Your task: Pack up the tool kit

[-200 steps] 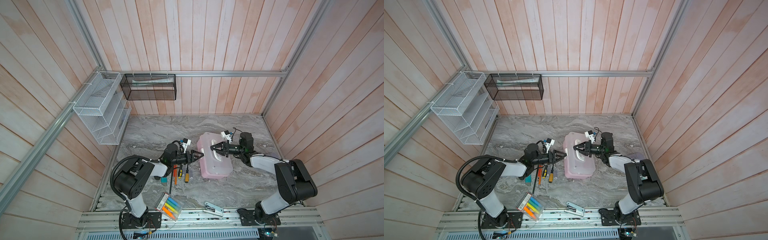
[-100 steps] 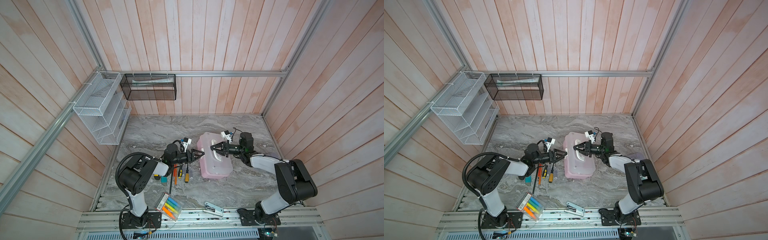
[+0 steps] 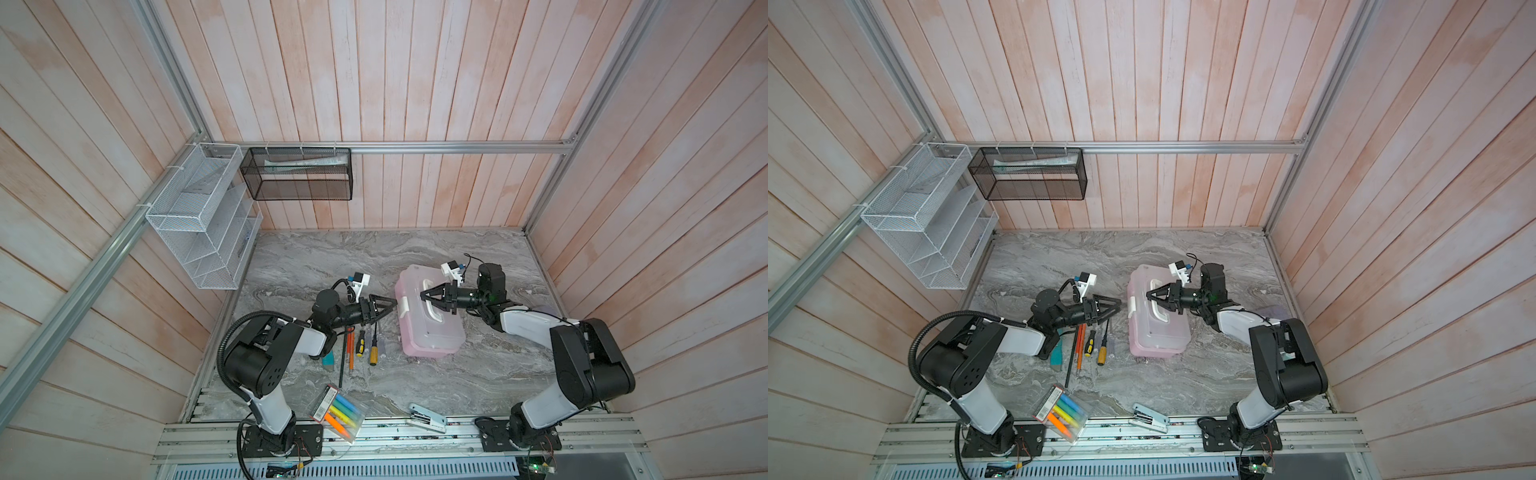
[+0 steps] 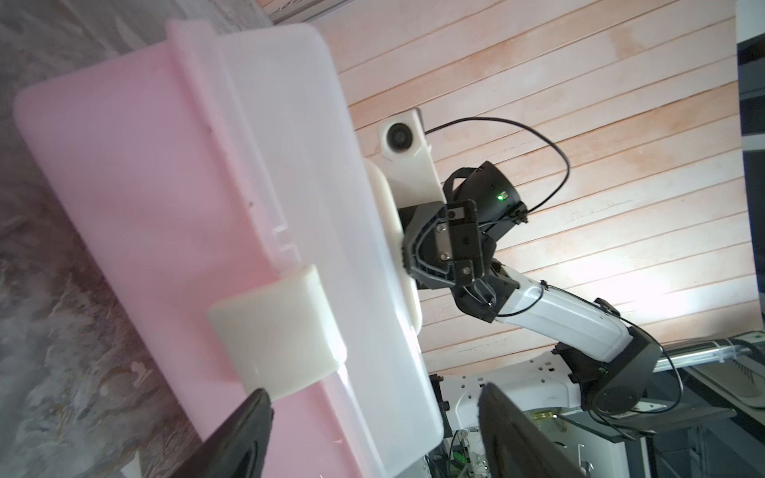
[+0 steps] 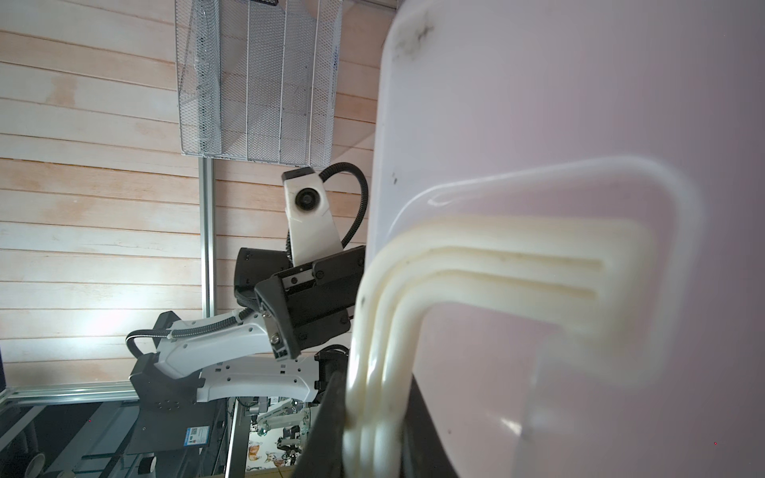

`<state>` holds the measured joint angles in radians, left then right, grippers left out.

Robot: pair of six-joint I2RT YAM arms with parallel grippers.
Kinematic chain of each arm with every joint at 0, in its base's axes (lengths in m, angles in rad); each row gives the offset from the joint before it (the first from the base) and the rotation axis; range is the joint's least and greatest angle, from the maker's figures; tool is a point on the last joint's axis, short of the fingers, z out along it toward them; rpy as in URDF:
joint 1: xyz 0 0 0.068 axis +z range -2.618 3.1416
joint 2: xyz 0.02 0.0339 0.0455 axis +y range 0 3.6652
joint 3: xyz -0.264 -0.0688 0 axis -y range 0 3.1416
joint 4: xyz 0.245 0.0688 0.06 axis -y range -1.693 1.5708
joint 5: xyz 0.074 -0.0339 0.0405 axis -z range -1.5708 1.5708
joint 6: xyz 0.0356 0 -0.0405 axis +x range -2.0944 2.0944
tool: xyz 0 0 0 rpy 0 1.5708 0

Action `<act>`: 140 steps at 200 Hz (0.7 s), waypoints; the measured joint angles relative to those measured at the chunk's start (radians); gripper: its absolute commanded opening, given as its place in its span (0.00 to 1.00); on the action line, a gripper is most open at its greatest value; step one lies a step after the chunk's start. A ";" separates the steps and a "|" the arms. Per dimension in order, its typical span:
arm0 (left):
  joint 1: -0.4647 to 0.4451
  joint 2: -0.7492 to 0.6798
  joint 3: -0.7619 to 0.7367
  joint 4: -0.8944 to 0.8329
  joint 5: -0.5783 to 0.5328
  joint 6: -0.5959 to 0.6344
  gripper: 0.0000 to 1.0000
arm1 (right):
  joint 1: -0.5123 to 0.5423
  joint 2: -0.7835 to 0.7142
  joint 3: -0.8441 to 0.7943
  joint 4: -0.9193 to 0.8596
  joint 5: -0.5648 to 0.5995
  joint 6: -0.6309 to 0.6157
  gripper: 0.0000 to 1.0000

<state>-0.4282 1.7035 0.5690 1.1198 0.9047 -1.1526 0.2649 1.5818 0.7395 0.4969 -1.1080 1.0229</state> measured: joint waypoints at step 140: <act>-0.090 0.120 0.115 -0.234 -0.076 0.149 0.90 | 0.000 0.006 0.008 -0.013 -0.004 -0.006 0.00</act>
<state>-0.5182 1.8236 0.6842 0.8856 0.8288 -1.0039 0.2649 1.5875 0.7475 0.4843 -1.1122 1.0164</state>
